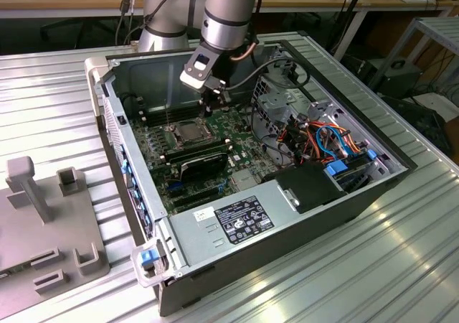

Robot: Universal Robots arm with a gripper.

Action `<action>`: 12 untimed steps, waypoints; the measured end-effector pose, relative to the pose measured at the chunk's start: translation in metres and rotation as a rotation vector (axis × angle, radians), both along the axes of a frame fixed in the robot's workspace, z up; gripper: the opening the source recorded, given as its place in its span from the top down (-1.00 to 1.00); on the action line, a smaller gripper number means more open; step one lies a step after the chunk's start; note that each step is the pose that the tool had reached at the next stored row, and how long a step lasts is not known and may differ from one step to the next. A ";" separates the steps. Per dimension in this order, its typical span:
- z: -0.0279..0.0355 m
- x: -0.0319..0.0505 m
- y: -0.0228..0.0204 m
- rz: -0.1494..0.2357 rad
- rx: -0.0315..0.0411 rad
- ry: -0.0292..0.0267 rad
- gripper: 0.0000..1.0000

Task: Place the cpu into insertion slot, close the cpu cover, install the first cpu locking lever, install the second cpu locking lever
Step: 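Close the cpu cover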

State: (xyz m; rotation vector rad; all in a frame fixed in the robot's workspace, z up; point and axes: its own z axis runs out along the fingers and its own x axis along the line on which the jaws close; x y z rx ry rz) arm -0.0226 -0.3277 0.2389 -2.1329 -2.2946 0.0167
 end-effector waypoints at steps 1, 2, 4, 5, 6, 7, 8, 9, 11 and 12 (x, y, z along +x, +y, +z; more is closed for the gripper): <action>-0.0002 -0.0007 0.0000 0.000 -0.0002 0.0028 0.79; -0.0006 -0.0016 0.0001 0.000 -0.0002 0.0072 0.79; -0.0016 -0.0038 0.0001 0.000 -0.0001 0.0119 0.79; -0.0024 -0.0076 0.0001 0.000 -0.0003 0.0138 0.79; -0.0028 -0.0103 0.0001 0.001 -0.0004 0.0142 0.79; -0.0033 -0.0134 0.0001 0.001 -0.0003 0.0143 0.79; -0.0038 -0.0165 0.0001 0.001 -0.0002 0.0143 0.79; -0.0043 -0.0193 0.0001 0.001 -0.0001 0.0141 0.79; -0.0055 -0.0240 0.0002 0.000 0.0000 0.0141 0.79; -0.0062 -0.0254 0.0002 -0.003 0.0000 0.0141 0.79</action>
